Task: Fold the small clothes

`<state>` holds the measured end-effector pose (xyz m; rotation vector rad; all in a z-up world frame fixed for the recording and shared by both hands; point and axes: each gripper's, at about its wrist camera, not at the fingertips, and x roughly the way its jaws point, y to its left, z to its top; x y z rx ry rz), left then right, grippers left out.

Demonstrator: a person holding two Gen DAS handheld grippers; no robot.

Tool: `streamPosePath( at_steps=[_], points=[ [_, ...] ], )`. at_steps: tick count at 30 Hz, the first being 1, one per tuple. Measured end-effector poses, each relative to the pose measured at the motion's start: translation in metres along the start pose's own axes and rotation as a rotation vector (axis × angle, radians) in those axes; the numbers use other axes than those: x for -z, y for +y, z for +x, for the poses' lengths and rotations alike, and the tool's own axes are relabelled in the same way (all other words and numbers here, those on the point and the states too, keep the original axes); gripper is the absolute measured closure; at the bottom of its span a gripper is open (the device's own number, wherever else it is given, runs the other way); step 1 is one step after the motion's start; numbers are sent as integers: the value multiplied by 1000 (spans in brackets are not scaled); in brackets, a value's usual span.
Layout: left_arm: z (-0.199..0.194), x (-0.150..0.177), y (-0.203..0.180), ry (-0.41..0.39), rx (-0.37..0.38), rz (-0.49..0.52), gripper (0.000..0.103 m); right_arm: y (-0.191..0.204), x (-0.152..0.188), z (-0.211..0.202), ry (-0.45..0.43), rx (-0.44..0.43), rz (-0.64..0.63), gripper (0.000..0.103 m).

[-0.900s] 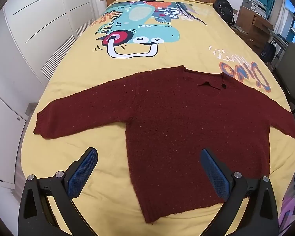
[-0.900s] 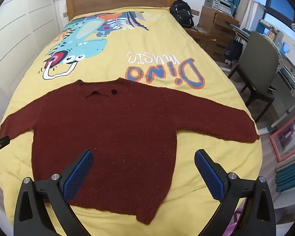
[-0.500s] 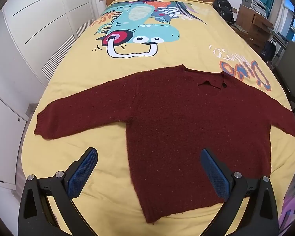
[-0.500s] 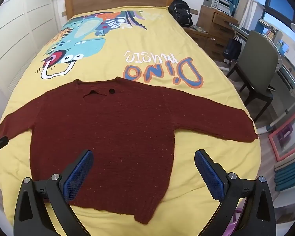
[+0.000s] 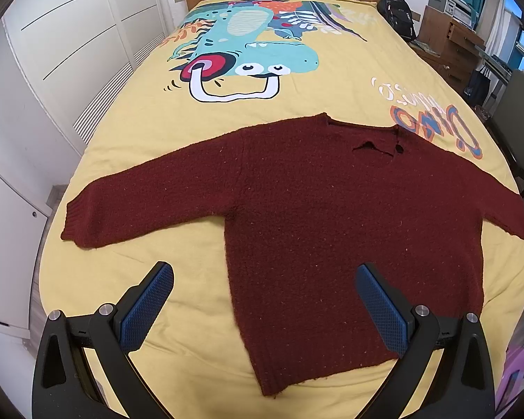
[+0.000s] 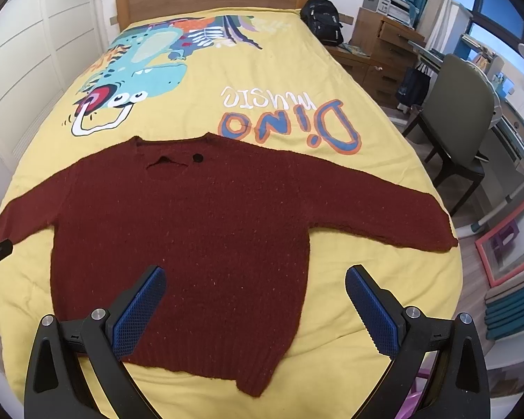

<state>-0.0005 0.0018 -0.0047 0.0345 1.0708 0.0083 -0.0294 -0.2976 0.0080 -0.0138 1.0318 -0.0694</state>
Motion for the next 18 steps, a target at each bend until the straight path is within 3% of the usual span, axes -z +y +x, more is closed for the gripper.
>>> streamPosePath(
  at_steps=[18],
  points=[
    [-3,-3,-1,-1,6,5,1,2,0,1,8,-1,-3,1]
  ],
)
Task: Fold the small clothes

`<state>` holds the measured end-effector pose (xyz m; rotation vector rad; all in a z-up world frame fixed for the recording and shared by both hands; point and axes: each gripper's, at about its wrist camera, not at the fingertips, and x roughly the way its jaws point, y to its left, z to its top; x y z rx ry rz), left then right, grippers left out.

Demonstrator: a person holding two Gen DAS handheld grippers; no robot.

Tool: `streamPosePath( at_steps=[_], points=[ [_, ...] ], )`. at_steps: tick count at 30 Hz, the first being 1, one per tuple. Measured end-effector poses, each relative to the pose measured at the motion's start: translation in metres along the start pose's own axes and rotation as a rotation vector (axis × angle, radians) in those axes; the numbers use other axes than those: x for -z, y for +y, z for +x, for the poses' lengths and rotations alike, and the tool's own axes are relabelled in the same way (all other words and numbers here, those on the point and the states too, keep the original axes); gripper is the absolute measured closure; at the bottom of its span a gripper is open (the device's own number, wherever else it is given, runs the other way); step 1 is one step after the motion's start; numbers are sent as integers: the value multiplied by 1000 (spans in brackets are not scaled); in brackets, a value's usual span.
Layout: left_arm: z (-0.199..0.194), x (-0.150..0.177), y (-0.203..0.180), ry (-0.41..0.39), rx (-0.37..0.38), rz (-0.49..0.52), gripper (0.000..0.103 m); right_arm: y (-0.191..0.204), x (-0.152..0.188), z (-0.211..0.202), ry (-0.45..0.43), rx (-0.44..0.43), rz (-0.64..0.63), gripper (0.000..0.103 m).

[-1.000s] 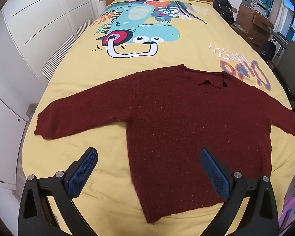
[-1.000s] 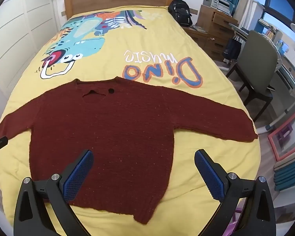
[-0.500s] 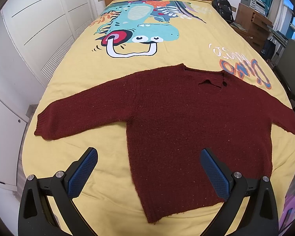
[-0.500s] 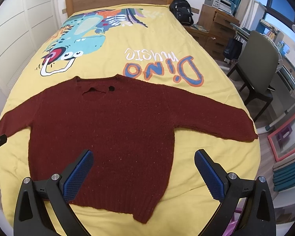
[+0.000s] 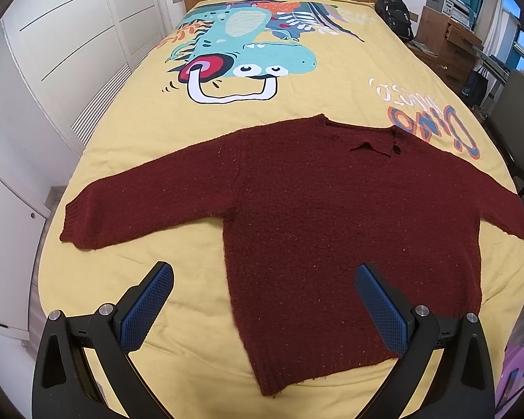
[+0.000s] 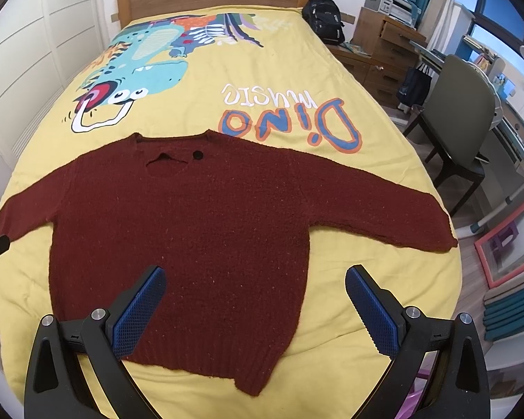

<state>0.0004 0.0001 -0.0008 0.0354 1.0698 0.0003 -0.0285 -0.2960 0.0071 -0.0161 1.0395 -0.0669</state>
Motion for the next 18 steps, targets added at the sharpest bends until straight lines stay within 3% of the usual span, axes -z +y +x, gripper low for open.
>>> streamPosePath(
  at_steps=[18],
  points=[
    [4,-1,-4,12,3,11,1,4,1,3,14,0,-12,1]
  ],
)
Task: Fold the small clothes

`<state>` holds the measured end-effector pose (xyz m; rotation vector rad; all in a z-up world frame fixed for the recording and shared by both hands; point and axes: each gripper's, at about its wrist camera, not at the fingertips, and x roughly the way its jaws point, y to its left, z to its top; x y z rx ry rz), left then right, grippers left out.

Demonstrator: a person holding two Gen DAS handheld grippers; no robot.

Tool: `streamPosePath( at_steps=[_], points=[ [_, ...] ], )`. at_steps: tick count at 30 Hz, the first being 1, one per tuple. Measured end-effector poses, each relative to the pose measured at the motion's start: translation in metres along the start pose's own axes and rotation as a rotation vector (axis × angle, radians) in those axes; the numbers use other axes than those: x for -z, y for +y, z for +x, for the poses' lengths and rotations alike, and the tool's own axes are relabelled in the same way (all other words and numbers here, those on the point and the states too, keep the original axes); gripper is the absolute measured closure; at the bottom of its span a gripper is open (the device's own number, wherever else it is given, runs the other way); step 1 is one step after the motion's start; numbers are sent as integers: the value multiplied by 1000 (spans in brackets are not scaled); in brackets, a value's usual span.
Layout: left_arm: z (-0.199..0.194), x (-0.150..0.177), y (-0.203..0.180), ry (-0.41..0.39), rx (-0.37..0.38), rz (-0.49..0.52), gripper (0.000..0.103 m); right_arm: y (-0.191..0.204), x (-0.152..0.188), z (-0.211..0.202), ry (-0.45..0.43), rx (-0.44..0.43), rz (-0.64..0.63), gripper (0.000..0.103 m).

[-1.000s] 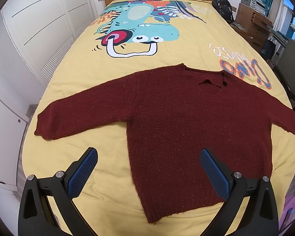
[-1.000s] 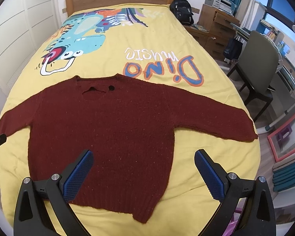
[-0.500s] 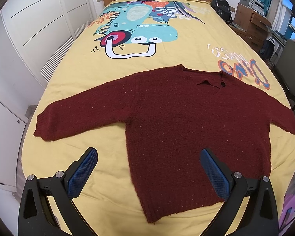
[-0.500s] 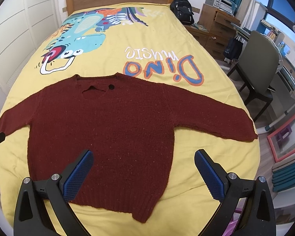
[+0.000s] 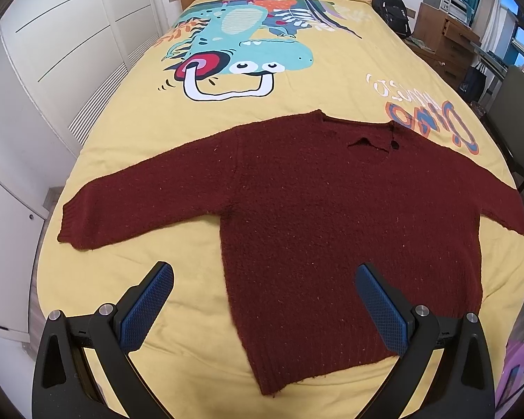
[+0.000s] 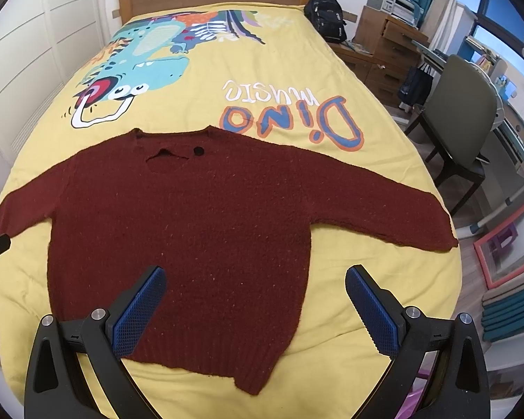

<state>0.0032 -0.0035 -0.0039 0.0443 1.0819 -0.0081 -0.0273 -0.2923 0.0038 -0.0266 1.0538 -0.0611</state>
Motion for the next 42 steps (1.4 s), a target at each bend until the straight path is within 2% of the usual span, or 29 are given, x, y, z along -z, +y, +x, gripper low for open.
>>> streamPosePath(
  at_steps=[33,38,42],
  points=[
    [12,6,-2,19,-8,13,1,1,4,12,26,-5,-2,1],
    [16,3,-5,17,-10,25,1,-8,4,20,15,-7,27,1],
    [25,-5,-7,20,-20,32,1,-30,2,31,-12,25,51,1]
  ],
)
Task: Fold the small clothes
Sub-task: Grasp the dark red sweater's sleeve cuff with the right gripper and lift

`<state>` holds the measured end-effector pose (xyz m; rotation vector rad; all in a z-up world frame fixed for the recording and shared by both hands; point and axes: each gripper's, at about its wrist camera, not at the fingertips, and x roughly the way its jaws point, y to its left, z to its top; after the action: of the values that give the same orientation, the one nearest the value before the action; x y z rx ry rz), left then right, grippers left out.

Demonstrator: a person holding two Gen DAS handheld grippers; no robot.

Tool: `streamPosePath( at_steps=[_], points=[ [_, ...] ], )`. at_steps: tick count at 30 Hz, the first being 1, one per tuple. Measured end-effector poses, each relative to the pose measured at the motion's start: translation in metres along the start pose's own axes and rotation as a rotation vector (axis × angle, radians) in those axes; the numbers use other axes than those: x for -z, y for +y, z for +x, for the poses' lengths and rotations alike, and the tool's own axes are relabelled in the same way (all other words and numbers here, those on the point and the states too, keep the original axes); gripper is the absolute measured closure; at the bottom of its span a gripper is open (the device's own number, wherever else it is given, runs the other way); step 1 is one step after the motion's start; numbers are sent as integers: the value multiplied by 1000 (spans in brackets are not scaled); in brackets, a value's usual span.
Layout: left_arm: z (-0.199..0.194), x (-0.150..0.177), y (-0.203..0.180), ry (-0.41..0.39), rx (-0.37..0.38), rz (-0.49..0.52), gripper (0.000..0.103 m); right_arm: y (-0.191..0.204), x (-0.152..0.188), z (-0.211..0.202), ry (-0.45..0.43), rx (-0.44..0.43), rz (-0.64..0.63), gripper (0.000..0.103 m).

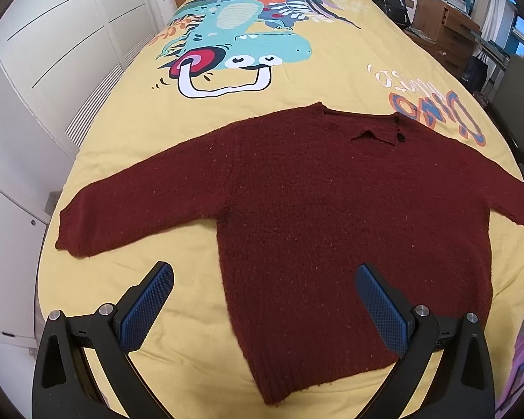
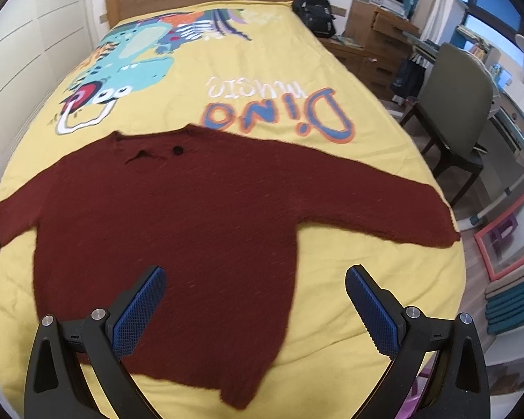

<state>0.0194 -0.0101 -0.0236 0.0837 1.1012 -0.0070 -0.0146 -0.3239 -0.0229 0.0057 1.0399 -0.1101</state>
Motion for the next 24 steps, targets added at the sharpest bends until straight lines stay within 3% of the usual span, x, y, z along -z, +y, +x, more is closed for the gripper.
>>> streamPosePath(
  at_steps=[6,15,24],
  points=[
    [12,-18,4,-17,-16,-19,1,-60,-16,24,-40,53,97,1],
    [37,-49,14,-35,9,-53,1,-193,-38,81,-15,136,355,1],
    [91,-49,18,74,-14,-48,1,-308,-11,160,111,187,645,1]
  ],
)
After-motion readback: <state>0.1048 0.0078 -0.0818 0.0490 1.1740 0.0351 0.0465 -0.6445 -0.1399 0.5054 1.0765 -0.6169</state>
